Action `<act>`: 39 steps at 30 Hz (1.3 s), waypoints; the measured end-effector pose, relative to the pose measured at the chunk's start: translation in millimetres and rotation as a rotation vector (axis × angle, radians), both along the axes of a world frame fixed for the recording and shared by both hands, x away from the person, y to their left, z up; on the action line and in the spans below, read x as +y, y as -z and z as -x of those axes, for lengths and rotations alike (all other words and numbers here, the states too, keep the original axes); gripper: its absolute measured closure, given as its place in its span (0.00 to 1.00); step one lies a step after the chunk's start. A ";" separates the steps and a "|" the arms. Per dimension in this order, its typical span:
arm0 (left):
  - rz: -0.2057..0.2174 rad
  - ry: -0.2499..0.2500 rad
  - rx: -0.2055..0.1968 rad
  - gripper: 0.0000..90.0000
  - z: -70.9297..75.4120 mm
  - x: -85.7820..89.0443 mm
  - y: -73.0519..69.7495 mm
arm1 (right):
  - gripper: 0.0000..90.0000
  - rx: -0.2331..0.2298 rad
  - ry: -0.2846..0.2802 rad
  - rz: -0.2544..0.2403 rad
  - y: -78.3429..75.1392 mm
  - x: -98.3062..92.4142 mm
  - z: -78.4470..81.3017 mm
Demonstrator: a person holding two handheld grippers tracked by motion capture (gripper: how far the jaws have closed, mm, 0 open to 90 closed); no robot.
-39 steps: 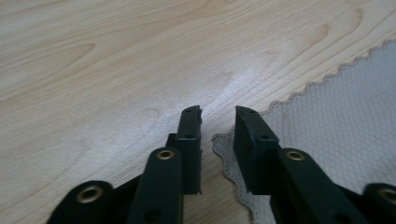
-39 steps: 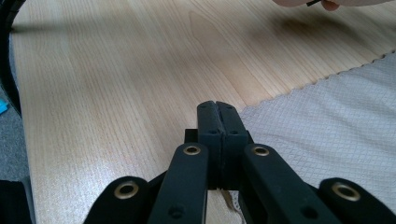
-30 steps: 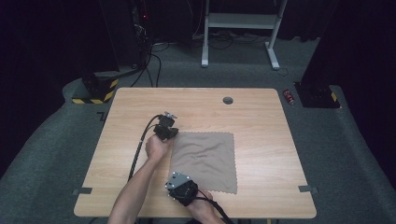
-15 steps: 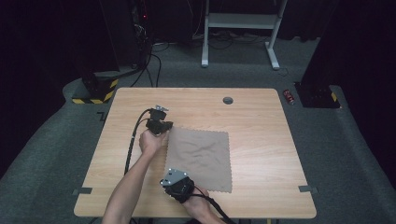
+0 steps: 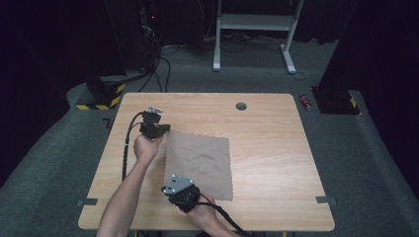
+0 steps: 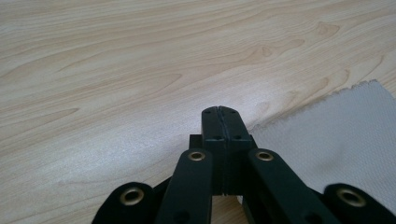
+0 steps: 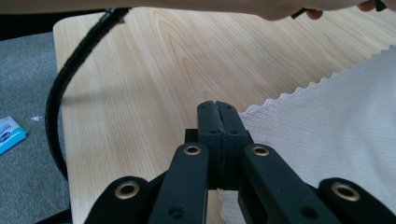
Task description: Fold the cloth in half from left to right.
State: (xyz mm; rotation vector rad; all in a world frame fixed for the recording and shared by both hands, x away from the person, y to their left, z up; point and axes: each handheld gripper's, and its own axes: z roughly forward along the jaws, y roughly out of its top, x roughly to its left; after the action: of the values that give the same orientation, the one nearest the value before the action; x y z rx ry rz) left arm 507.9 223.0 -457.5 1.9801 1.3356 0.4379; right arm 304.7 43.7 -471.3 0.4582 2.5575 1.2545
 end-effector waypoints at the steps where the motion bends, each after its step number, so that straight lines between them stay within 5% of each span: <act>1: -0.001 0.007 -0.003 1.00 -0.4 -3.4 0.7 | 1.00 0.001 0.004 0.001 0.7 -2.2 -0.2; 11: -0.040 0.096 0.018 1.00 -6.6 -53.0 25.4 | 1.00 0.067 0.071 0.033 29.1 -32.3 0.6; 20: -0.045 0.099 0.032 1.00 -11.7 -67.1 38.8 | 1.00 0.083 0.130 0.039 43.3 -57.9 -0.3; 34: -0.028 0.119 0.005 1.00 -12.2 -85.3 37.4 | 1.00 0.073 0.183 0.029 43.8 -85.6 2.6; 39: -0.072 0.157 -0.012 1.00 -14.1 -97.2 33.4 | 1.00 0.071 0.211 0.022 41.8 -99.0 1.8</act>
State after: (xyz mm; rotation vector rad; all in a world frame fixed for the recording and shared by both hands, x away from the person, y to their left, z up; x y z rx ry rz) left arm 522.0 125.8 -490.9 2.1203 1.1612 0.4283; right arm 302.8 -55.4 -513.2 0.7581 2.4987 1.1537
